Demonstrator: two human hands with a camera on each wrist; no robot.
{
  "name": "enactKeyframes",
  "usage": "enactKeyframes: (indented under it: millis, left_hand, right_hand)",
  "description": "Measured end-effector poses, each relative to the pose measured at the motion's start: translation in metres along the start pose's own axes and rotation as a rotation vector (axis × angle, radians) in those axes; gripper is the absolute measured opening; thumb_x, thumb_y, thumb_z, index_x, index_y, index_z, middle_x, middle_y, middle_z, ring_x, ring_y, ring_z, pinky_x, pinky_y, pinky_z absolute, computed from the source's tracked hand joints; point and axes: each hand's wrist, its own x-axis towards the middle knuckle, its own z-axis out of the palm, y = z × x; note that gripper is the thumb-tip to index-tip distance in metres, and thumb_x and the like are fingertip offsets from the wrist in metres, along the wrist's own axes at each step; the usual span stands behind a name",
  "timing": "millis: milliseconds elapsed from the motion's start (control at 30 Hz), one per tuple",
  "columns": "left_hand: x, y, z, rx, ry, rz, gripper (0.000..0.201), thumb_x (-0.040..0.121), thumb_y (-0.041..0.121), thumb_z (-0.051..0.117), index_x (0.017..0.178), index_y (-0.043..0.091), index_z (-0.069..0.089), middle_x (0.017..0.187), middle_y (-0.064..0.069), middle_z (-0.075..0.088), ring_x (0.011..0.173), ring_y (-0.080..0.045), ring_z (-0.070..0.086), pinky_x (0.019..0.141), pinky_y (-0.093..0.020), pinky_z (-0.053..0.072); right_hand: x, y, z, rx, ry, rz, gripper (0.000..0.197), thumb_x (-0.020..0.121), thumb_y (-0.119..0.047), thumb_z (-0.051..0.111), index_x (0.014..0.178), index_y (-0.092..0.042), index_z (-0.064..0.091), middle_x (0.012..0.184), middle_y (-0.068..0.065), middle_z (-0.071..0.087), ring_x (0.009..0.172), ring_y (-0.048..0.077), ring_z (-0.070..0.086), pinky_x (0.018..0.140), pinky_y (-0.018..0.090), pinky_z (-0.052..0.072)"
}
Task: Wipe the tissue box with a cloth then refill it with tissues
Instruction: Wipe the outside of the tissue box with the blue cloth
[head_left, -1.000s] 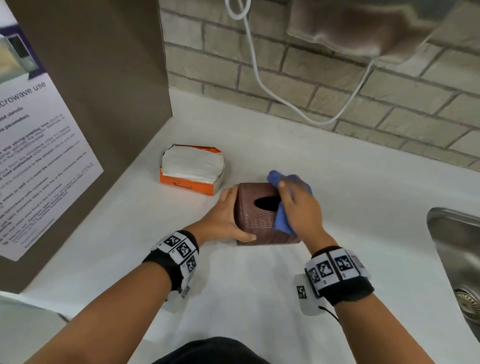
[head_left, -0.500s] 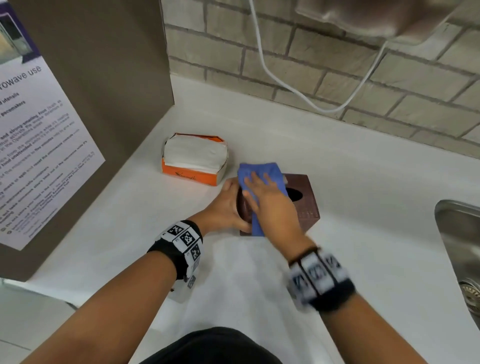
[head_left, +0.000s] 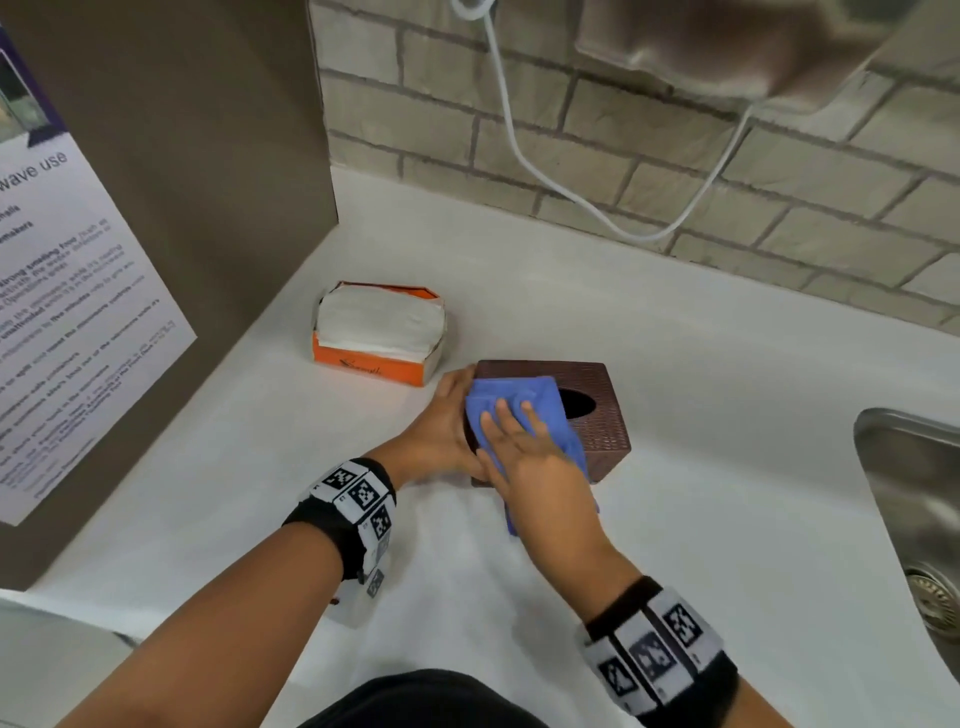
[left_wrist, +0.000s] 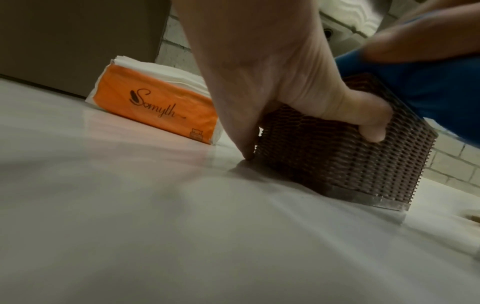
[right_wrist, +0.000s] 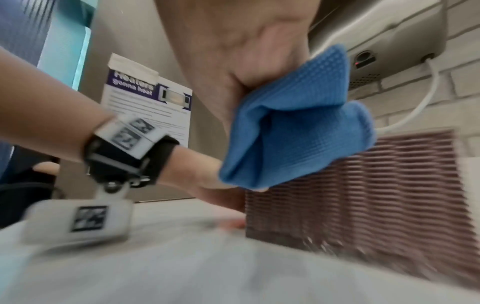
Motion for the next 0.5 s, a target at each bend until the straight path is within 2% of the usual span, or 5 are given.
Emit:
enactKeyframes:
  millis: [100,233,300,400,500]
  left_hand:
    - [0.001,-0.001,0.000,0.063,-0.013,0.002,0.129,0.041,0.043,0.088,0.146,0.034,0.015,0.139,0.010,0.021,0.137,-0.011,0.030,0.116,-0.030,0.031]
    - [0.001,0.002,-0.001,0.079,-0.036,-0.022,0.127,0.053,0.026,0.093,0.150,0.032,0.011,0.143,0.009,0.018,0.138,-0.012,0.027,0.117,-0.030,0.028]
    - [0.001,0.003,-0.001,0.095,-0.041,-0.029,0.126,0.054,0.024,0.093,0.150,0.031,0.011,0.143,0.009,0.018,0.138,-0.011,0.027,0.116,-0.027,0.026]
    - [0.002,0.002,-0.002,0.093,-0.043,-0.037,0.127,0.054,0.025,0.093,0.150,0.032,0.011,0.142,0.011,0.018,0.137,-0.010,0.027,0.116,-0.028,0.027]
    - [0.002,0.002,-0.001,0.105,-0.040,-0.042,0.127,0.053,0.026,0.093,0.150,0.031,0.010,0.142,0.011,0.017,0.137,-0.010,0.028,0.116,-0.030,0.029]
  right_hand:
    - [-0.044,0.040,-0.002,0.088,0.185,0.052,0.048,0.070,-0.007,0.070,0.118,-0.004,0.068,0.125,0.012,0.066,0.115,0.033,0.062,0.077,0.035,0.060]
    - [-0.065,0.087,-0.017,0.349,0.163,0.423,0.030,0.098,-0.015,0.055,0.125,-0.010,0.064,0.133,0.009,0.061,0.108,0.027,0.067,0.076,0.020,0.051]
    - [-0.062,0.099,-0.038,0.666,0.173,0.599,0.040,0.099,-0.036,0.047,0.104,-0.004,0.070,0.101,0.013,0.073,0.088,0.030,0.067,0.064,0.016,0.043]
    - [-0.042,0.102,-0.069,1.038,0.314,0.699,0.039,0.099,-0.039,0.044,0.095,-0.008,0.068,0.090,0.008,0.070,0.095,0.029,0.065,0.079,0.034,0.052]
    - [-0.010,0.085,-0.056,0.773,0.252,0.580,0.044,0.098,-0.047,0.037,0.121,-0.020,0.064,0.135,0.007,0.058,0.129,0.029,0.048,0.107,0.045,0.035]
